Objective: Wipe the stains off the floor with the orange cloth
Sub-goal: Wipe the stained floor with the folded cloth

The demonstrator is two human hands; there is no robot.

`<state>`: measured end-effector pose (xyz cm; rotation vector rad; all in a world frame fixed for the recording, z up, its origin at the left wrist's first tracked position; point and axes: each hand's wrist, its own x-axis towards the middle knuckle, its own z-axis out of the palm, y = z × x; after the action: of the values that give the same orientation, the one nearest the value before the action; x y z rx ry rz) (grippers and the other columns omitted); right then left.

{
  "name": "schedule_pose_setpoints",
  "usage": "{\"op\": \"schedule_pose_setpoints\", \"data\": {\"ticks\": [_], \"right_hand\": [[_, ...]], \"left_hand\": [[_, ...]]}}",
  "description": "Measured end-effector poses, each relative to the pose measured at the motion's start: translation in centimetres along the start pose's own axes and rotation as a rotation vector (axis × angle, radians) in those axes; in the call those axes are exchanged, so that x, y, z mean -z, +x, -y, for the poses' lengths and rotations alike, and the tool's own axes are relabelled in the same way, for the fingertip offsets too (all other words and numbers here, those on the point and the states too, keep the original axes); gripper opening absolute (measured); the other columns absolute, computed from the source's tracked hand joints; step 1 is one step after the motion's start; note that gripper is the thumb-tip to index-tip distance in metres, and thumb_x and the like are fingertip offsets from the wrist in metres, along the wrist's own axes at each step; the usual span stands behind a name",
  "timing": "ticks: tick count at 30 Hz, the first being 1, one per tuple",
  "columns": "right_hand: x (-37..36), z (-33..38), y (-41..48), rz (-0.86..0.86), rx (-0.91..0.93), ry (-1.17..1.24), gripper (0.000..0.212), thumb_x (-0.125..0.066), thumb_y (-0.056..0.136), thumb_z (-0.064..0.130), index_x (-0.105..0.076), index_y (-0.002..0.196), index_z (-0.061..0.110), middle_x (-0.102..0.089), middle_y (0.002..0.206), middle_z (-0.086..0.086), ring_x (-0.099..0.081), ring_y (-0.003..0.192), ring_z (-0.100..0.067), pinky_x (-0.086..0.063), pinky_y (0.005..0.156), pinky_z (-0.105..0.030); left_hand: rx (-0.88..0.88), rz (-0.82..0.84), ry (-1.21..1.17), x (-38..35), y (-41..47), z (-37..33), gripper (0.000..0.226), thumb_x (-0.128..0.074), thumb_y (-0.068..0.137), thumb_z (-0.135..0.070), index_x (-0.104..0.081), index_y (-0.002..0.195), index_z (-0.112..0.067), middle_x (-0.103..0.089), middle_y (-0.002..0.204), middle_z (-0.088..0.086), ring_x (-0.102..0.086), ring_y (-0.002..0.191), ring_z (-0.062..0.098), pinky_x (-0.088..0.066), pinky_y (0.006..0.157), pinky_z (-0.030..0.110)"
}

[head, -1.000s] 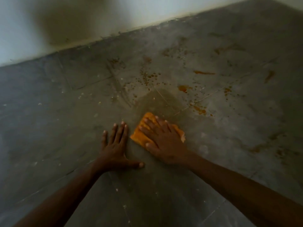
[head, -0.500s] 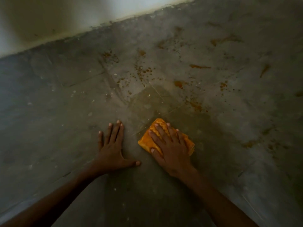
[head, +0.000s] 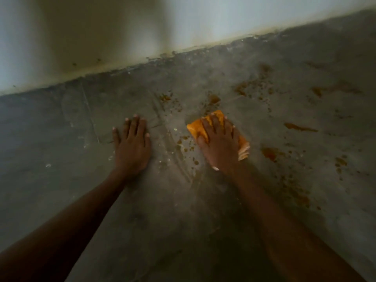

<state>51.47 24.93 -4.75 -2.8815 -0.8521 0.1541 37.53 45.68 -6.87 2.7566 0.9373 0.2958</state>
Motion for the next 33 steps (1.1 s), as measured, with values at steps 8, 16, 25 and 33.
{"op": "schedule_pose_setpoints", "data": {"ticks": [8, 16, 25, 33], "right_hand": [[-0.1, -2.7, -10.3, 0.013, 0.208, -0.029, 0.061, -0.021, 0.097, 0.059, -0.011, 0.155, 0.044, -0.003, 0.167, 0.011, -0.008, 0.154, -0.026, -0.019, 0.120, -0.055], [-1.5, 8.6, 0.0, 0.016, 0.209, -0.013, 0.059, -0.018, 0.101, 0.054, -0.005, 0.157, 0.039, 0.001, 0.167, 0.008, 0.004, 0.154, -0.029, -0.007, 0.122, -0.053], [0.6, 8.5, 12.2, -0.069, -0.078, 0.065, 0.062, -0.017, 0.099, 0.058, -0.013, 0.156, 0.036, -0.010, 0.167, 0.001, -0.012, 0.151, -0.038, -0.016, 0.118, -0.060], [-0.4, 5.8, 4.6, -0.042, 0.275, -0.007, 0.057, -0.021, 0.099, 0.059, -0.023, 0.154, 0.043, -0.011, 0.166, 0.012, -0.012, 0.153, -0.024, -0.020, 0.119, -0.051]], "left_hand": [[0.004, 0.009, -0.001, 0.3, -0.1, 0.0, 0.059, -0.013, 0.101, -0.037, -0.017, 0.155, -0.015, -0.013, 0.164, 0.002, -0.006, 0.151, 0.020, -0.006, 0.121, 0.053], [-0.007, -0.020, -0.083, -0.1, 0.0, 0.5, 0.059, -0.013, 0.098, -0.027, -0.022, 0.153, -0.008, -0.020, 0.161, 0.008, -0.011, 0.151, 0.021, -0.008, 0.122, 0.050], [0.032, -0.110, -0.239, -0.6, 0.0, 0.7, 0.055, -0.021, 0.099, -0.022, -0.027, 0.151, -0.006, -0.027, 0.159, 0.009, -0.016, 0.150, 0.017, -0.008, 0.123, 0.042], [0.047, -0.144, -0.340, -0.2, 0.1, 0.7, 0.053, -0.027, 0.097, -0.016, -0.034, 0.148, -0.004, -0.035, 0.155, 0.011, -0.025, 0.147, 0.019, -0.015, 0.121, 0.044]]}}
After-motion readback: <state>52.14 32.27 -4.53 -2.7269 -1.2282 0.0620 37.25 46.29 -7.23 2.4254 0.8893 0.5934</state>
